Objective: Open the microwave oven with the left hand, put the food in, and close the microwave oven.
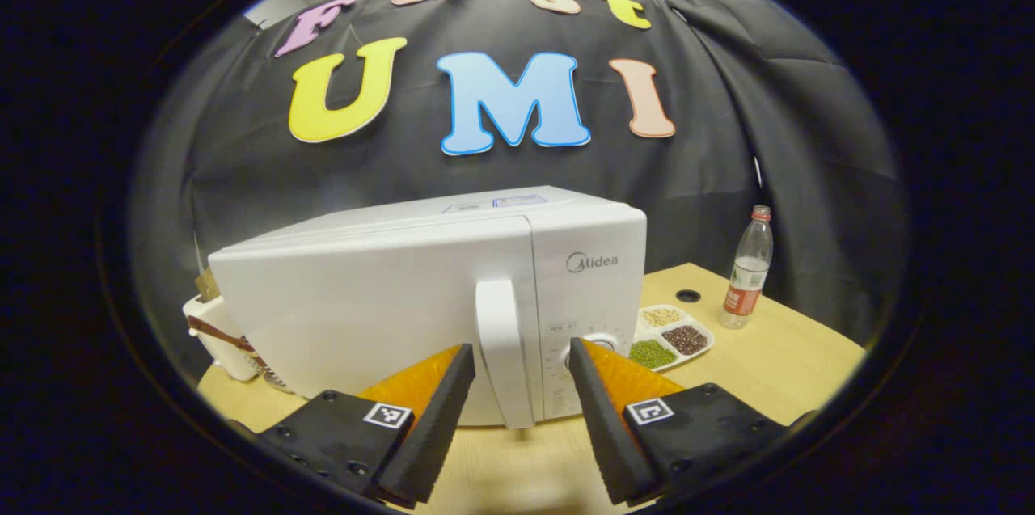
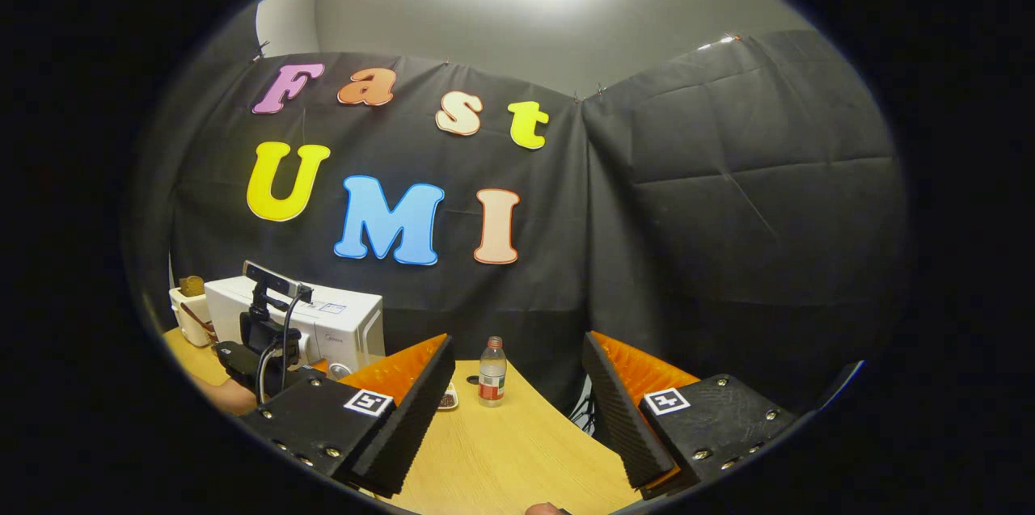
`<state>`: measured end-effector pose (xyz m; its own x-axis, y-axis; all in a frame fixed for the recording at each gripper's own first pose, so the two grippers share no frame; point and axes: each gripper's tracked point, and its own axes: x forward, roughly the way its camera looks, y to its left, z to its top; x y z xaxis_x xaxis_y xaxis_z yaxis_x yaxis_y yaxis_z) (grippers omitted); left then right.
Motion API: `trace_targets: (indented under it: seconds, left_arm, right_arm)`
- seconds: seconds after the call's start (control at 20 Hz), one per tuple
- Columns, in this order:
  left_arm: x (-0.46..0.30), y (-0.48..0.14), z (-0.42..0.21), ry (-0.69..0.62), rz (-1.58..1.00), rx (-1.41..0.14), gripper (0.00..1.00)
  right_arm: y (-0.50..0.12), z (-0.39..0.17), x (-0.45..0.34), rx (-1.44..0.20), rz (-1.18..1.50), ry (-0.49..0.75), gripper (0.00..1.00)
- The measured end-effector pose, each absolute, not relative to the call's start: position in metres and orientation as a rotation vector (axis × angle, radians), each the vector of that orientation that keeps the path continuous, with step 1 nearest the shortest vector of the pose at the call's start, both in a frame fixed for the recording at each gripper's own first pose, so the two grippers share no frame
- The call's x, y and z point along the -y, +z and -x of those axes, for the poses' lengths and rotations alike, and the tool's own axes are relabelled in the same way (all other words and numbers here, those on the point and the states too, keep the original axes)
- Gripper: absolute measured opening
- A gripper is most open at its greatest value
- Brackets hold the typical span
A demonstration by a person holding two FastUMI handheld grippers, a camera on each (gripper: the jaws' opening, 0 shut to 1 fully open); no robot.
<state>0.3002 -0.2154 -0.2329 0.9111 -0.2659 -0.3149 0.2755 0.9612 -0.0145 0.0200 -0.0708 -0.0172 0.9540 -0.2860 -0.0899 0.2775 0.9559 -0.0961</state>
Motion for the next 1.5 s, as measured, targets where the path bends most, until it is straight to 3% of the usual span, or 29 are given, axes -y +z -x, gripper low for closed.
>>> trace_targets:
  seconds: [0.05,0.2,0.35,0.5,0.7,0.85,1.0,1.5]
  left_arm:
    - [0.216,-0.234,-0.302,-0.275,-0.036,-0.318,0.70]
    - [0.209,-0.234,-0.307,-0.248,-0.049,-0.317,0.59]
    - [0.206,-0.237,-0.309,-0.231,-0.010,-0.335,0.39]
    - [0.207,-0.236,-0.307,-0.222,-0.004,-0.346,0.33]
    - [0.205,-0.234,-0.304,-0.227,-0.013,-0.354,0.16]
    - [0.198,-0.240,-0.286,-0.215,-0.008,-0.402,0.14]
    - [0.189,-0.229,-0.266,-0.225,-0.008,-0.350,0.09]
    - [0.152,-0.230,-0.207,-0.167,-0.004,-0.399,0.11]
  right_arm:
    - [-0.016,-0.020,0.071,-0.104,0.087,-0.290,0.97]
    - [-0.016,-0.016,0.070,-0.108,0.095,-0.295,0.97]
    - [-0.020,-0.012,0.069,-0.122,0.101,-0.290,0.97]
    - [-0.018,-0.010,0.067,-0.122,0.100,-0.282,0.97]
    - [-0.015,-0.008,0.064,-0.114,0.122,-0.259,0.97]
    - [-0.015,-0.008,0.065,-0.115,0.113,-0.239,0.97]
    - [-0.015,-0.009,0.065,-0.107,0.072,-0.219,0.97]
    - [-0.010,0.000,0.062,-0.056,0.031,-0.075,0.97]
